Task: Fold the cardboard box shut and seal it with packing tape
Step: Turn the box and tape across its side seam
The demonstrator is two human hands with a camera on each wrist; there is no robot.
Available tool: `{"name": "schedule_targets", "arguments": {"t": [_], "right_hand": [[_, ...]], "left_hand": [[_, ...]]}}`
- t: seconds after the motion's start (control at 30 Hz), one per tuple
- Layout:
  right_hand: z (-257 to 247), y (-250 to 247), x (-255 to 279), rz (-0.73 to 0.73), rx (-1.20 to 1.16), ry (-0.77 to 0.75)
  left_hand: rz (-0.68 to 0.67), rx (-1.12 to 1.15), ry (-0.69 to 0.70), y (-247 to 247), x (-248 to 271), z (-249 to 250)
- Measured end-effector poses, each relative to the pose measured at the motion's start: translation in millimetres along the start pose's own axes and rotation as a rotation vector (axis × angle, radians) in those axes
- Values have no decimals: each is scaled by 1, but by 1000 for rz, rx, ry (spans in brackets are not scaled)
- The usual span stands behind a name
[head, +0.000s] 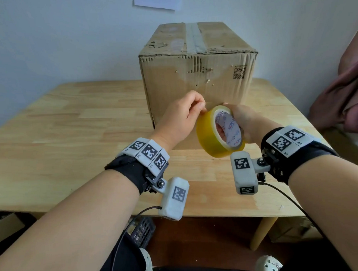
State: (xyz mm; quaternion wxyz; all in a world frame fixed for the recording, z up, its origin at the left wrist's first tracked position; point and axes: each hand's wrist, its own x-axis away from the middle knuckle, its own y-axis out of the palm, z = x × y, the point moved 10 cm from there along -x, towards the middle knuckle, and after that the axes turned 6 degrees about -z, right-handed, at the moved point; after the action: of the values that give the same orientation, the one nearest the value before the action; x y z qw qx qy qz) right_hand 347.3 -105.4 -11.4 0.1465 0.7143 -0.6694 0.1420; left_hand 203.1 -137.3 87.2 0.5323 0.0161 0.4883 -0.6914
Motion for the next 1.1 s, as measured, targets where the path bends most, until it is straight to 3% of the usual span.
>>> {"name": "schedule_targets", "arguments": {"t": [0.07,0.13,0.23,0.37,0.57,0.73,0.93,1.1], "right_hand": [[-14,-10,3,141,304,-81],[-29,-8,5,158,492,-190],[-37,9,9,-4,473,-277],[-27,36,18,-216,392,-233],[-27,52,15,-165,560,-280],[-21,61,13,-165,621,-258],[-28,68,12,-108,879,-266],[-28,60,16,-33,993,-247]], "left_hand": [[-27,-68,-17,0,-3,-2],[-44,-141,-59,0,-4,-9],[-39,-216,-145,-3,-3,-24],[-49,-246,-227,-4,-2,-36],[-120,-254,-359,3,1,-50],[-230,-87,-481,11,8,-70],[-238,-263,-420,9,7,-62],[-144,-220,-398,-26,2,-49]]}}
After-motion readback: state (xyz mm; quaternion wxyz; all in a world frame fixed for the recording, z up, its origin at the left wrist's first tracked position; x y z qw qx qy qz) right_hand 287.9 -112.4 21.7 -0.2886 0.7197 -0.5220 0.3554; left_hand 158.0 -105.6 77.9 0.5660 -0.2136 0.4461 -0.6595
